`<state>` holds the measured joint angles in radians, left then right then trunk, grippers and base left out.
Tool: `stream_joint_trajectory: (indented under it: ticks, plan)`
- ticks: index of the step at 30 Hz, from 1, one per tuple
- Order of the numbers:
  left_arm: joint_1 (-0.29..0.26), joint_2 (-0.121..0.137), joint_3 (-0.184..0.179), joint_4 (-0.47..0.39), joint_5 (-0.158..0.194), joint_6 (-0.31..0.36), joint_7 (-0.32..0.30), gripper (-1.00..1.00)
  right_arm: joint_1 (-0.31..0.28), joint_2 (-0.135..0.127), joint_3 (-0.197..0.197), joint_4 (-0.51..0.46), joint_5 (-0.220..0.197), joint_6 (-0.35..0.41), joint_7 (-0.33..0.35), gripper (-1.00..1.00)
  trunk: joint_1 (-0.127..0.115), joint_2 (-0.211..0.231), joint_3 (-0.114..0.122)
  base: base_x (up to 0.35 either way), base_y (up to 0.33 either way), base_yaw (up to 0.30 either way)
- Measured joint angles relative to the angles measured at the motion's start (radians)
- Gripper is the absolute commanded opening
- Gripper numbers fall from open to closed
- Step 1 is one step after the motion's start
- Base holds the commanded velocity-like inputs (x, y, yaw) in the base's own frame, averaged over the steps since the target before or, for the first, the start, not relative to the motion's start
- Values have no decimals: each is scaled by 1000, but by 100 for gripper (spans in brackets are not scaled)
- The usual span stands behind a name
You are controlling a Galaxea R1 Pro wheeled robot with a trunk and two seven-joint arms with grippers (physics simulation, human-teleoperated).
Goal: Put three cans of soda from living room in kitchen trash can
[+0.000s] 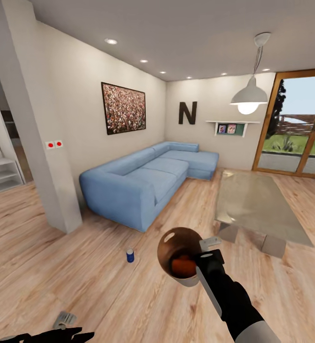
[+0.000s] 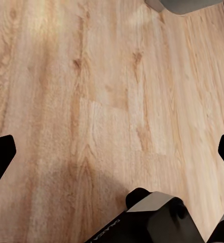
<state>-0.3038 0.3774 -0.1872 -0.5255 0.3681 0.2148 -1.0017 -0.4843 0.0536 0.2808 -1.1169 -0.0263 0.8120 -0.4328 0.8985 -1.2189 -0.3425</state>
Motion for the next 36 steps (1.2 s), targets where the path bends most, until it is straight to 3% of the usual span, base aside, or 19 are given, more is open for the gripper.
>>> stream_joint_trajectory:
  ticks: [16,23,36]
  plan:
    - [0,0,0,1,0,0,0,100,0,0,0,1,-1,-1,0,-100,0,0,11,74,9,-266]
    - [0,0,0,1,0,0,0,100,0,0,0,1,2,1,0,-100,0,0,13,317,51,-48]
    - [0,0,1,1,0,0,0,100,0,0,0,1,0,0,0,-100,0,0,13,298,211,-2]
